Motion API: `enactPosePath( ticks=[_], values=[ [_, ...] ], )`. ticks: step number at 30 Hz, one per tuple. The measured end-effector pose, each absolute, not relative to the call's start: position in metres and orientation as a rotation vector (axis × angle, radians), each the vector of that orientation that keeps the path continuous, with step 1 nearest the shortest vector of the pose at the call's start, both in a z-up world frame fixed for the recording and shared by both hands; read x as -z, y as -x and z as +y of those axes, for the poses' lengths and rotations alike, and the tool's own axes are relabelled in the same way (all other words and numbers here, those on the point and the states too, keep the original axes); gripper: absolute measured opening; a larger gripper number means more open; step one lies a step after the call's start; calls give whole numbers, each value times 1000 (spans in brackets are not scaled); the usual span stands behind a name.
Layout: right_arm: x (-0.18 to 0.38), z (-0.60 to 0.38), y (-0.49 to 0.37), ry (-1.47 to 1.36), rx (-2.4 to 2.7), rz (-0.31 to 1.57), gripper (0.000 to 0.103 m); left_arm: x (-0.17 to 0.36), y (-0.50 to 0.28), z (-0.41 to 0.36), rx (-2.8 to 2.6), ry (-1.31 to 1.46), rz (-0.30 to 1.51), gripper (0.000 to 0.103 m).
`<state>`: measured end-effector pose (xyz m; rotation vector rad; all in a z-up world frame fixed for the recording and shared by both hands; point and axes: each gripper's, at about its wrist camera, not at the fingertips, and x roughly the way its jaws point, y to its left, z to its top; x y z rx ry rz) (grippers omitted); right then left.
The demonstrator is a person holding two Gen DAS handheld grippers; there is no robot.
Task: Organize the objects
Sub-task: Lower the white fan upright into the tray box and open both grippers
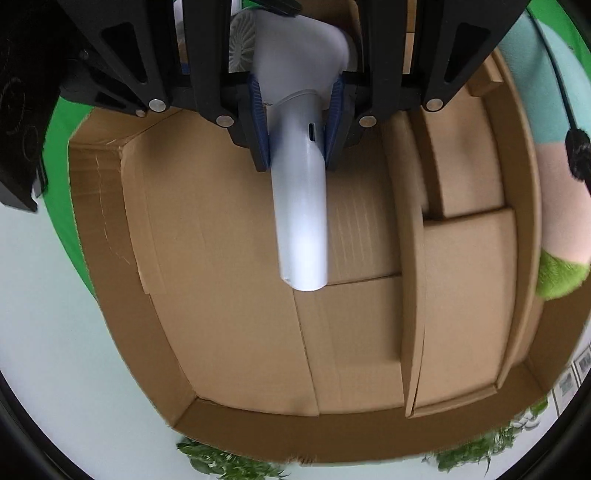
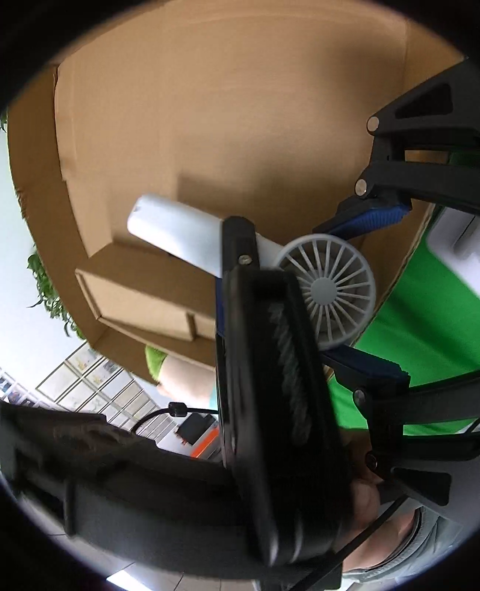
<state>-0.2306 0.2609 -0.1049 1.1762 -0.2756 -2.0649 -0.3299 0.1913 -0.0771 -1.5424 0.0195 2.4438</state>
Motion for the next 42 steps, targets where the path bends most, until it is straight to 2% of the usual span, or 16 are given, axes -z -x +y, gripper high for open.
enactPosePath(
  ticks=[3,5,9,11,22,26,31,34,36,38,39,40,41,42],
  values=[
    [101,269,228,-1159,2105,-257,55,78,326,200,-2473,1543,56,25],
    [97,276,228,-1154,2148,-271,51,78,327,202,-2466,1544,38,24],
    [98,290,235,-1186,2189,-294,20,77,328,199,-2416,1581,-34,25],
    [102,294,240,-1195,2151,-354,21,75,327,200,-2411,1569,-38,25],
    [106,270,218,-1204,2120,-313,20,65,311,178,-2408,1553,-67,26],
    [108,270,214,-1208,2094,-333,20,56,306,170,-2394,1527,-103,30],
    [108,264,210,-1194,2117,-311,20,49,298,159,-2408,1502,-120,31],
    [108,264,208,-1190,2131,-315,20,42,293,150,-2412,1460,-159,39],
    [107,264,207,-1178,2163,-302,20,37,288,143,-2414,1433,-187,39],
    [107,249,219,-1174,2200,-283,23,30,282,140,-2452,1404,-163,40],
    [106,249,218,-1173,2221,-272,29,24,275,137,-2498,1370,-127,41],
    [106,254,212,-1168,2239,-265,41,20,271,135,-2528,1342,-105,41],
    [104,257,208,-1159,2262,-261,49,14,263,133,-2562,1303,-80,44],
    [97,265,199,-1146,2295,-263,64,7,254,130,-2602,1252,-39,47]
  ],
)
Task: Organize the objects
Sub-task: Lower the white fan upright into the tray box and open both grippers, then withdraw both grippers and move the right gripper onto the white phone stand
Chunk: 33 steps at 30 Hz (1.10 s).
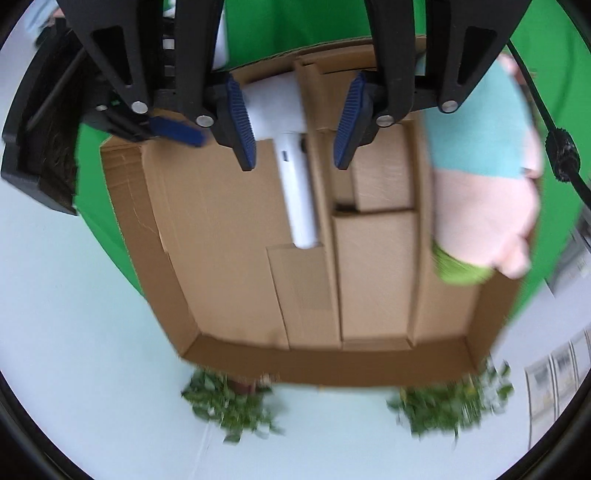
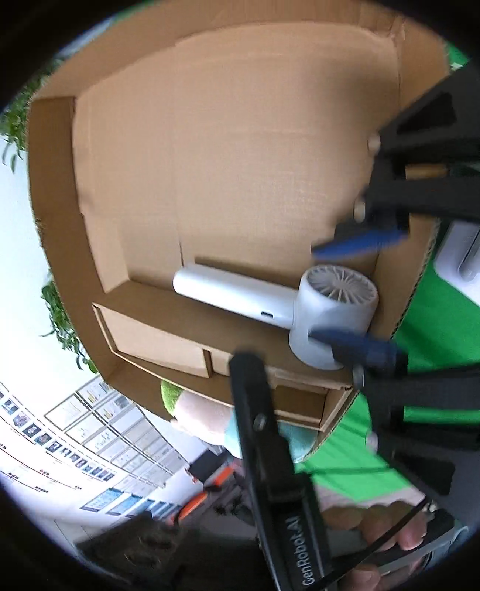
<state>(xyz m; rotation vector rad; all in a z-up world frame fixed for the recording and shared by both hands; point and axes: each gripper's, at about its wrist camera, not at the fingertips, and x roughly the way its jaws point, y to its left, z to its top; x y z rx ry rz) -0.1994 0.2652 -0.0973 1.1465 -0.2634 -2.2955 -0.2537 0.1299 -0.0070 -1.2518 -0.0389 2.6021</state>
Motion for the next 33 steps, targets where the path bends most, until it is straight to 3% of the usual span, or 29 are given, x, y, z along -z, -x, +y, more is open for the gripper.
enactPosePath(
  ticks=[3,5,8,19,20,21,22,24,26,27,28,29,30,31,32,33],
  values=[
    [81,276,177,-1065,2382,-266,83,-10,218,124,-2745,1055,103,69],
    [69,277,160,-1023,2470,-216,86,-15,194,118,-2839,950,172,86],
    [57,273,128,-956,2606,-93,91,-17,154,107,-2971,795,219,99],
    [64,252,40,-868,2822,7,90,-2,70,75,-3141,694,140,102],
    [63,252,35,-858,2818,-2,87,0,65,74,-3147,708,145,102],
    [62,250,31,-859,2821,10,66,2,60,72,-3146,719,142,101],
    [62,248,30,-873,2829,36,35,4,57,72,-3140,725,136,96],
    [63,244,28,-892,2813,48,13,6,50,70,-3135,726,121,73],
    [63,242,28,-886,2808,59,12,9,50,69,-3135,751,106,14],
    [62,240,27,-871,2820,78,12,9,50,66,-3105,777,66,7],
    [60,239,25,-851,2830,94,13,10,49,64,-3095,789,42,6],
    [58,238,23,-830,2841,111,17,10,48,63,-3105,790,49,6],
    [57,236,22,-827,2856,144,52,9,47,64,-3127,784,79,8],
    [56,235,21,-819,2868,177,102,9,45,64,-3150,784,104,24],
    [55,234,18,-783,2884,205,102,8,47,64,-3158,786,112,62],
    [56,233,17,-766,2896,225,102,7,47,63,-3155,777,108,86]
  ],
)
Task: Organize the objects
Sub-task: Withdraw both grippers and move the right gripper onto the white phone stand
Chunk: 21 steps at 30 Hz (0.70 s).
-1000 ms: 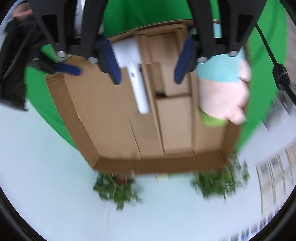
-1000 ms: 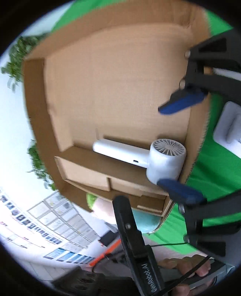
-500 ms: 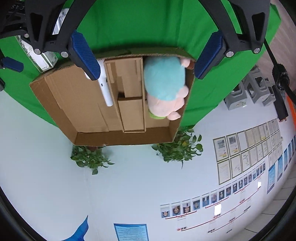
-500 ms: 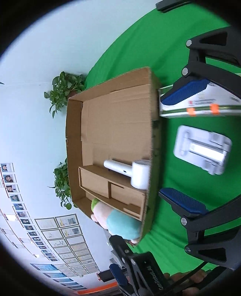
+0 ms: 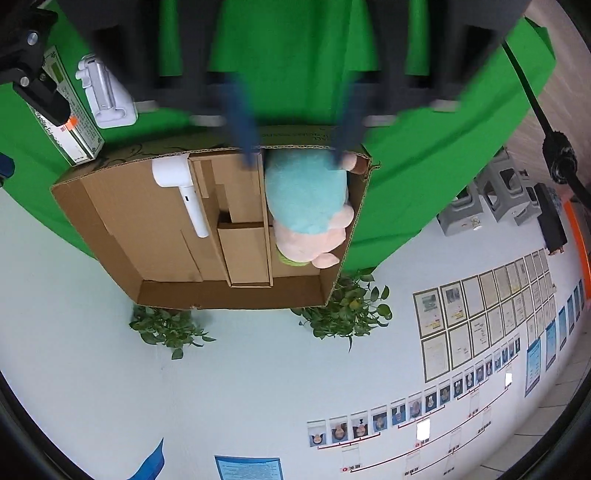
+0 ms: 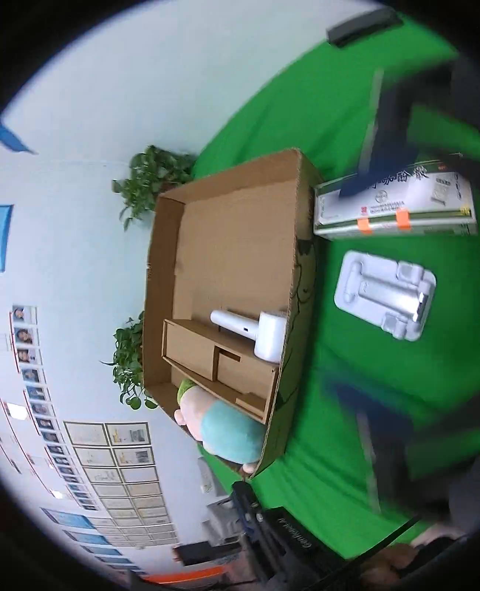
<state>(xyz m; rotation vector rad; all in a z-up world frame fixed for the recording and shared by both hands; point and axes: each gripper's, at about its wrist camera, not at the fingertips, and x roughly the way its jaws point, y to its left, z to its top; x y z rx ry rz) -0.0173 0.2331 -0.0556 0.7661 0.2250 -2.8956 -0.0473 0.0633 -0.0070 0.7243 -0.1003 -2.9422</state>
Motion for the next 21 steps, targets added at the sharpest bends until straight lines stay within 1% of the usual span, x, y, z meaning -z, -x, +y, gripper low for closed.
enactPosePath(
  ticks=[1,2,4,7,10,16,21],
  values=[
    [56,233,18,-768,2892,219,102,6,44,61,2962,-702,-79,102],
    [57,235,19,-776,2878,187,102,5,44,61,2974,-689,-64,102],
    [59,239,21,-795,2836,116,102,6,49,62,2976,-733,-91,102],
    [62,242,21,-800,2814,82,102,11,56,65,2937,-764,-145,102],
    [63,243,16,-776,2795,67,102,16,59,63,2955,-794,-111,102],
    [74,246,7,-785,2647,1,102,26,64,62,2999,-883,-105,102],
    [100,242,1,-907,2544,-9,102,37,67,60,3040,-983,-56,102]
  ],
)
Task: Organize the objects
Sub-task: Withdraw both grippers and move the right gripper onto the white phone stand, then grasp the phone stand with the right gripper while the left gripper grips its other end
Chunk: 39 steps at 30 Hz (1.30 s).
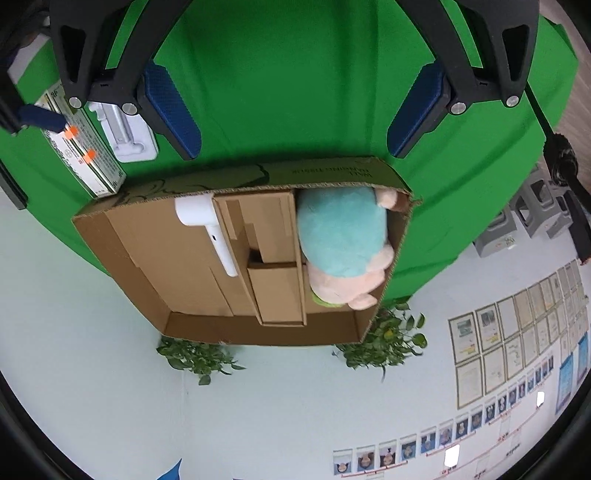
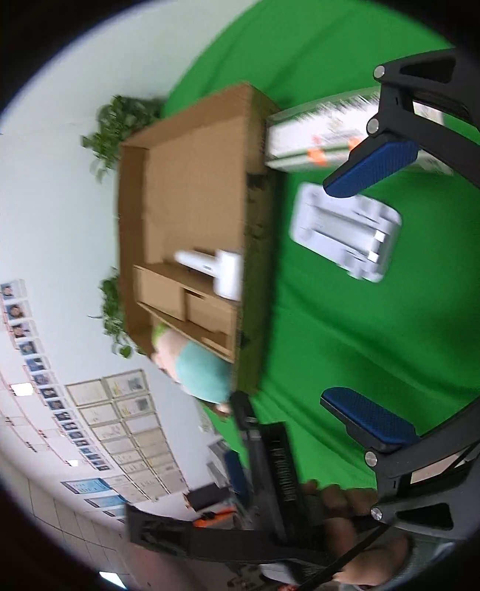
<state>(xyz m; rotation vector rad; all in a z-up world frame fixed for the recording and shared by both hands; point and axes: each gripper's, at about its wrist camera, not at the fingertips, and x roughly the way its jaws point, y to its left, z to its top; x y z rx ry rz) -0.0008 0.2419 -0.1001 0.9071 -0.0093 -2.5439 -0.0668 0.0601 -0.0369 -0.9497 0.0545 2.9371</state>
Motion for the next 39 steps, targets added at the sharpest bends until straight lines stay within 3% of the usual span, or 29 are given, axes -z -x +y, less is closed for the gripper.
enactPosePath(
  ticks=[10,11,13,18,25,31,32,34,35,39],
  values=[
    [125,241,24,-1113,2576,63,100,63,76,73,-2710,1036,-43,102],
    [128,239,28,-1144,2574,81,98,65,77,72,-2712,1046,-49,102],
    [134,238,34,-1186,2576,119,84,67,79,71,-2711,1062,-56,102],
    [140,236,34,-1207,2626,218,66,71,79,68,-2718,1090,-46,102],
    [137,242,14,-1155,2495,206,65,70,82,71,-2637,1115,-92,102],
    [137,247,-18,-1095,2403,187,68,73,86,82,-2437,1143,-219,102],
    [136,249,-20,-1082,2421,177,73,74,88,84,-2403,1152,-248,102],
    [130,253,-24,-1042,2460,153,98,77,92,89,-2358,1171,-286,102],
    [127,257,-24,-1027,2456,127,103,78,93,91,-2351,1174,-297,102],
    [129,252,-22,-1054,2444,166,102,82,95,96,-2360,1194,-308,102]
  ],
)
